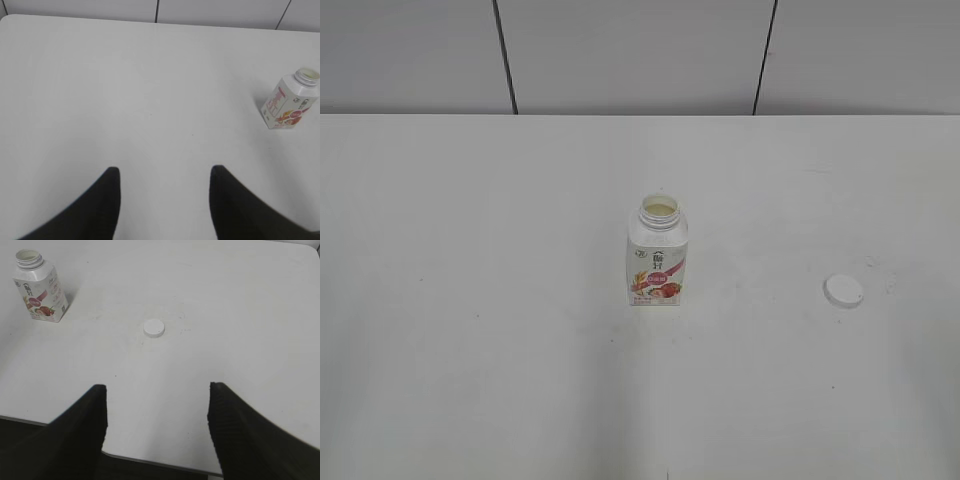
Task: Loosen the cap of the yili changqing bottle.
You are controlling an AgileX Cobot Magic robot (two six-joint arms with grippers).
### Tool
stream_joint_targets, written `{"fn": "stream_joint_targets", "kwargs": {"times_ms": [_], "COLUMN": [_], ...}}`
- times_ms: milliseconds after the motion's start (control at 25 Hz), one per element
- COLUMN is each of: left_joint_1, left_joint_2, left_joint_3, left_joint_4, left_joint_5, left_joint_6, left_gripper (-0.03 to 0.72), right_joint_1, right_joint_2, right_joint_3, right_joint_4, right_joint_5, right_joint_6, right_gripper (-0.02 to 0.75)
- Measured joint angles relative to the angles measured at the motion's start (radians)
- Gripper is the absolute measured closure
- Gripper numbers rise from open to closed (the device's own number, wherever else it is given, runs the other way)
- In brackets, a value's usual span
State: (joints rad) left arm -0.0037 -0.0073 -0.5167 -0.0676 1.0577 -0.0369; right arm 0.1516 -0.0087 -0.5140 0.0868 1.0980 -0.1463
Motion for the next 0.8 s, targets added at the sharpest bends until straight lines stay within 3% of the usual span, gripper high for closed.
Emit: {"fn": "stream_joint_targets", "kwargs": {"times_ms": [800], "left_joint_1": [0.0], "left_joint_2": [0.0], "left_joint_3": [0.0], "left_joint_4": [-0.001], "left_joint_5": [0.0], "left_joint_6": [0.0], "left_gripper": [0.333], "right_joint_1": [0.0], "right_joint_2": [0.0], "right_joint_3": [0.0], "right_joint_4": [0.0], "right_joint_5": [0.0], "right_joint_6": [0.0], "right_gripper": [0.234]}}
